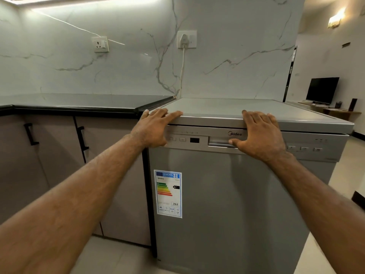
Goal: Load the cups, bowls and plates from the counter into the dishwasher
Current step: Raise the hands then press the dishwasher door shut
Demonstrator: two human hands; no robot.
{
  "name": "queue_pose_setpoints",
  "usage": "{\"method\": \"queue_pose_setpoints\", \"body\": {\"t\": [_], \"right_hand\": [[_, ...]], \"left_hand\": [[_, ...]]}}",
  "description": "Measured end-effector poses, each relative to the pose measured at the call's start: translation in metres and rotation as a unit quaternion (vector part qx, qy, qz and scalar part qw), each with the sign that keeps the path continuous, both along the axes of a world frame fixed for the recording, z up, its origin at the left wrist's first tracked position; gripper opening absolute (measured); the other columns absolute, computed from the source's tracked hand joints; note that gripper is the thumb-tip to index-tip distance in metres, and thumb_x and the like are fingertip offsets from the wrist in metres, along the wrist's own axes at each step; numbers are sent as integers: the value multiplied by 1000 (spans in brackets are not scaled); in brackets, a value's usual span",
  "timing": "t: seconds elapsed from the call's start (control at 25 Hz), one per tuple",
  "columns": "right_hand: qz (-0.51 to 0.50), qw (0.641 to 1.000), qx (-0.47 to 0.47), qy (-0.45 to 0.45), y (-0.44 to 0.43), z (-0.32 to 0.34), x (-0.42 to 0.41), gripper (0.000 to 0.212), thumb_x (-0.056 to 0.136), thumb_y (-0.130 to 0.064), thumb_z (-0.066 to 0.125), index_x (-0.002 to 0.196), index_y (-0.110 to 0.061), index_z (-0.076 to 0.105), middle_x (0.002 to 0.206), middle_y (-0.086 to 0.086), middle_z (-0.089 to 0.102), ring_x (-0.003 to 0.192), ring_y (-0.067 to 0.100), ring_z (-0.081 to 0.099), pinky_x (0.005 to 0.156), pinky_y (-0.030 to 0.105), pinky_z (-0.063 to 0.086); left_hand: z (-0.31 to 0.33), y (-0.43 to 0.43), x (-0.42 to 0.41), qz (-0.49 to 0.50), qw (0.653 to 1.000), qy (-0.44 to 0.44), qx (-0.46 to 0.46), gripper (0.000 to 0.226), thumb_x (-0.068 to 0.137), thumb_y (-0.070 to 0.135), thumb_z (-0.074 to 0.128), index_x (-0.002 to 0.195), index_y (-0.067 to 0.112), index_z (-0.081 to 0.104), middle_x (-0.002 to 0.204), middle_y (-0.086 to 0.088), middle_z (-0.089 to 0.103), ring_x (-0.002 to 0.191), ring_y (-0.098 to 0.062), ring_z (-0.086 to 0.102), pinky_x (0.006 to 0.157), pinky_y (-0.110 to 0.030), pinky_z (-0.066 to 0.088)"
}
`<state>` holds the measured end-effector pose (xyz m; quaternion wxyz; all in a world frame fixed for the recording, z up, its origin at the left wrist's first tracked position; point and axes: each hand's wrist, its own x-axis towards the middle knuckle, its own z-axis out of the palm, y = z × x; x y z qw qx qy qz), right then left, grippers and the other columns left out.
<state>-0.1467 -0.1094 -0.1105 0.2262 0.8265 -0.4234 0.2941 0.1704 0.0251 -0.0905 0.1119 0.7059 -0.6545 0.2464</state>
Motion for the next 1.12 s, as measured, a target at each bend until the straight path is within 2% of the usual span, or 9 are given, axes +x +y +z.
{"method": "queue_pose_setpoints", "body": {"t": [0.08, 0.16, 0.24, 0.32, 0.4, 0.48, 0.72, 0.96, 1.12], "right_hand": [[1, 1000, -8, 1, -3, -2, 1, 106, 75, -76, 62, 154, -15, 26, 151, 8, 41, 142, 28, 34, 123, 48, 16], [-1, 1000, -15, -2, -6, -5, 2, 108, 73, -76, 64, 154, -15, 27, 150, 9, 42, 142, 29, 34, 123, 49, 16], [-3, 1000, -17, -5, -7, -6, 3, 109, 71, -75, 67, 153, -15, 28, 149, 9, 42, 141, 30, 35, 123, 50, 16], [-1, 1000, -20, -5, -6, -7, 3, 109, 70, -75, 68, 153, -15, 28, 148, 10, 43, 140, 30, 35, 123, 50, 16], [-1, 1000, -28, -7, -7, -8, 3, 109, 70, -74, 69, 152, -15, 29, 147, 10, 44, 139, 31, 36, 123, 51, 16], [-3, 999, -33, -11, -8, -10, 4, 109, 70, -74, 69, 152, -15, 29, 146, 10, 44, 139, 31, 36, 123, 50, 15], [-6, 1000, -22, -12, -7, -9, 4, 110, 71, -77, 65, 153, -15, 26, 147, 9, 41, 140, 31, 33, 124, 50, 10], [-13, 1000, -12, -5, -5, -7, 6, 113, 72, -81, 61, 154, -14, 24, 150, 10, 38, 142, 31, 31, 124, 50, 8], [-17, 1000, 0, -2, -6, -6, 7, 115, 72, -85, 57, 155, -15, 22, 153, 9, 36, 144, 30, 29, 125, 50, 7]], "left_hand": [[-5, 9, 23, 25, 999, 20, -11, 120, 68, 31, 89, 160, 35, 11, 164, -4, 24, 154, -27, 20, 124, -59, 12], [-16, 17, 42, 46, 995, 86, -23, 128, 67, 28, 91, 162, 33, 6, 169, -3, 14, 155, -29, 18, 125, -56, 16], [-32, 22, 51, 55, 981, 177, -55, 132, 70, 29, 91, 162, 34, -3, 172, -2, 7, 153, -34, 25, 118, -57, 32], [-56, 28, 48, 47, 967, 221, -114, 125, 78, 29, 86, 162, 34, -6, 172, -2, 8, 146, -38, 37, 106, -57, 46], [-82, 31, 33, 24, 966, 216, -141, 117, 84, 28, 79, 162, 37, -7, 171, -3, 7, 139, -41, 47, 98, -56, 52], [-105, 30, 13, 23, 969, 215, -121, 114, 88, 29, 77, 160, 43, -10, 172, -4, -2, 136, -41, 50, 96, -53, 54], [-133, 21, -9, 54, 968, 223, -97, 114, 89, 34, 76, 156, 53, -13, 169, -7, -24, 150, -43, 29, 99, -52, 53], [-137, 22, -5, 54, 977, 184, -95, 110, 92, 32, 73, 159, 48, -12, 167, -12, -27, 145, -43, 39, 92, -44, 58], [-134, 20, -6, 49, 978, 171, -105, 98, 97, 25, 66, 161, 43, -4, 168, -17, -23, 142, -44, 44, 88, -41, 59]]}}
